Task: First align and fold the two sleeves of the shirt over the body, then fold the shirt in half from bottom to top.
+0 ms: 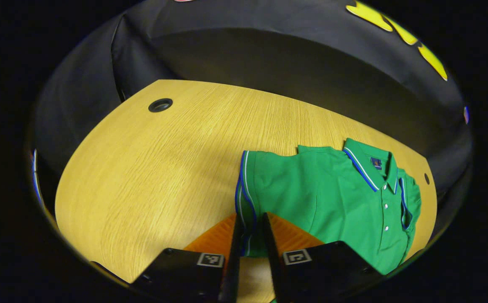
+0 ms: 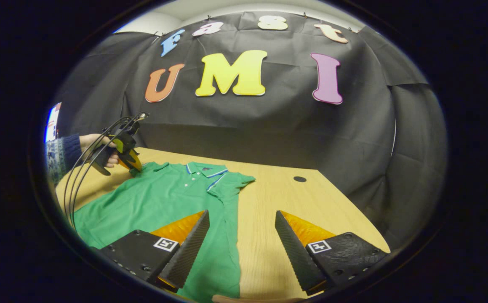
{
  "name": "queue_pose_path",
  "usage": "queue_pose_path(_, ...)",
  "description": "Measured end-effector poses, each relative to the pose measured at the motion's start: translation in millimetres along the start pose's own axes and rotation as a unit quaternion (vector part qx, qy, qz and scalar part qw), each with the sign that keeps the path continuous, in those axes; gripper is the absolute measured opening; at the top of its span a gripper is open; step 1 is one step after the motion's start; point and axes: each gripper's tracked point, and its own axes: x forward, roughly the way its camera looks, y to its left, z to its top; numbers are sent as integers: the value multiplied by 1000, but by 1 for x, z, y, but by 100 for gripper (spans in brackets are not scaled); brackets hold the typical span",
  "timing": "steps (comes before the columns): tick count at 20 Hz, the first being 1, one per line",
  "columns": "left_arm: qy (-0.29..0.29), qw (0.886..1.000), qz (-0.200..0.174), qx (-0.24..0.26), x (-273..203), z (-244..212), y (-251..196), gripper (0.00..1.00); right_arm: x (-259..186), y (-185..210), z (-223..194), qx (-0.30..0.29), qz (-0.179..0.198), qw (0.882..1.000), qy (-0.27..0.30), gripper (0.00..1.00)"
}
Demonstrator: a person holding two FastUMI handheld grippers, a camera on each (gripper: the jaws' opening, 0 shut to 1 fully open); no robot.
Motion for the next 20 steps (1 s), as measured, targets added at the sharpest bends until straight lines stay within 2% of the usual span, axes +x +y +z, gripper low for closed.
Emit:
queue_pose_path(1, 1, 1000, -10, -14, 1, 0, -2, 26, -1, 2, -1, 1, 2, 1000, 1, 98)
queue_pose_path(2, 2, 1000, -16, -21, 0, 1, -1, 11, -1, 3, -1, 0, 4, 1000, 3, 98)
queue_pose_path(5, 6, 1000, -5, -13, -5, -1, 1, 6, -3, 3, 0, -4, 4, 1000, 1, 95)
queue_pose_path(6, -2, 1000, -4, -13, -9, 3, -3, 6, -4, 2, -1, -4, 3, 1000, 0, 98)
queue_pose_path(9, -20, 1000, -6, 20, -23, 14, -20, 6, -3, 0, -2, 0, 2, 1000, -1, 95)
queue_pose_path(10, -24, 999, -5, 38, -26, 17, -27, 6, -3, -1, -4, 1, 0, 1000, 1, 98)
queue_pose_path(15, -34, 989, 14, 142, -23, 11, -75, 6, 1, -3, -11, 2, -4, 1000, 7, 95)
queue_pose_path(16, -28, 988, 5, 152, -21, 5, -90, 6, 1, -5, -13, 0, -6, 1000, 7, 98)
queue_pose_path(18, -16, 985, -4, 171, -20, -7, -112, 8, 0, -8, -15, -2, -10, 1000, 7, 95)
queue_pose_path(20, -8, 982, -28, 184, -26, -21, -137, 16, -1, -10, -17, 1, -13, 1000, 8, 95)
